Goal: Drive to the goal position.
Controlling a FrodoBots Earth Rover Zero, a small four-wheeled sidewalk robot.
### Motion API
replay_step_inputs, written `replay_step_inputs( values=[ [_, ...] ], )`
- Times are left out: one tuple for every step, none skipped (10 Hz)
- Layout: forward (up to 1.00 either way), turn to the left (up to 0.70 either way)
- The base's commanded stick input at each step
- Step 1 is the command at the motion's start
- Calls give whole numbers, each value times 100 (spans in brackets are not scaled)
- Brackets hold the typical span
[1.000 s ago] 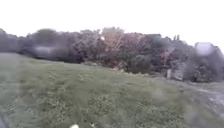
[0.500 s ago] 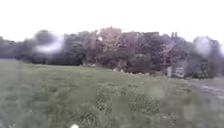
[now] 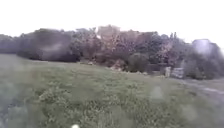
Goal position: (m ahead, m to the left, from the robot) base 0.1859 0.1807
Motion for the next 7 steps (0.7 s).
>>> replay_step_inputs(
  values=[
    [70,-14],
    [70,-14],
    [70,-14],
    [70,-14],
    [70,-14],
    [70,-14],
    [70,-14]
  ],
)
